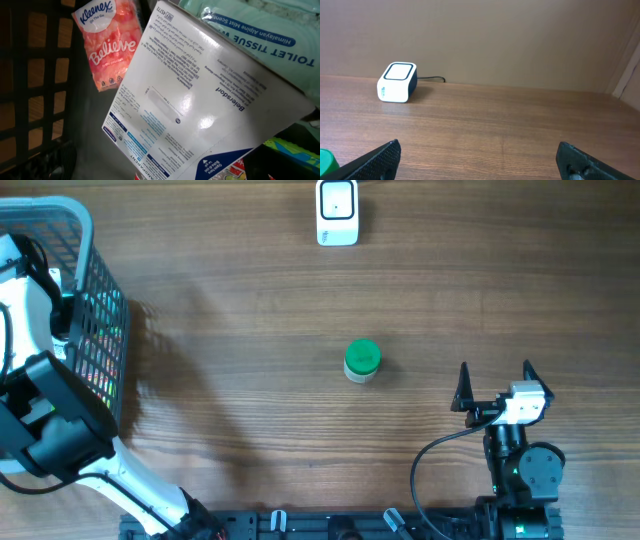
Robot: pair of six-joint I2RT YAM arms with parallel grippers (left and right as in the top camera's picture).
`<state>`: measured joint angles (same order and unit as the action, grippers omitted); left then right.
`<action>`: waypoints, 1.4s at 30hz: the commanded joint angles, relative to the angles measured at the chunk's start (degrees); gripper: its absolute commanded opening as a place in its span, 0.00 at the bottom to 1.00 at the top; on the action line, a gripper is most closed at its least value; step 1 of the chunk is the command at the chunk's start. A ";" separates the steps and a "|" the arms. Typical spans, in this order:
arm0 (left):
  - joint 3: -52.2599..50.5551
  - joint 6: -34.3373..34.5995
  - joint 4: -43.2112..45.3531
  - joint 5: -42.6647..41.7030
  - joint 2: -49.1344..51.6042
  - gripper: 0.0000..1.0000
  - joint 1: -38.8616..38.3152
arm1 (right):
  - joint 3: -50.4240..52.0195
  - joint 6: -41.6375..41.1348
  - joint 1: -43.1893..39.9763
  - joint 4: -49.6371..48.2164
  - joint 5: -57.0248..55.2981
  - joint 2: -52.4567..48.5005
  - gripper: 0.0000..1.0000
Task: Scan the item barcode
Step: 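Return the left gripper to the basket and grasp the white box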
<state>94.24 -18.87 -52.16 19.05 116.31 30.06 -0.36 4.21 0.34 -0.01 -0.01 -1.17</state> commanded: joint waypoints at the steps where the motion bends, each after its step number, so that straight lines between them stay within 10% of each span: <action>1: -0.28 -2.16 0.07 -1.22 3.02 1.00 0.04 | 0.07 0.26 0.17 -0.28 0.48 0.37 1.00; 14: -0.26 -1.75 2.32 13.62 8.83 0.98 0.07 | 0.07 0.28 0.17 -0.28 0.48 0.37 1.00; 19: -0.26 -1.73 2.01 13.60 8.83 0.39 -0.04 | 0.07 0.26 0.17 -0.28 0.48 0.37 1.00; 42: -0.04 16.20 0.85 8.09 -9.64 0.26 -1.99 | 0.07 0.28 0.17 -0.28 0.50 0.37 1.00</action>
<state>94.35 -6.46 -50.78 31.75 110.48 28.12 -0.36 4.21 0.34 -0.01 -0.01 -1.17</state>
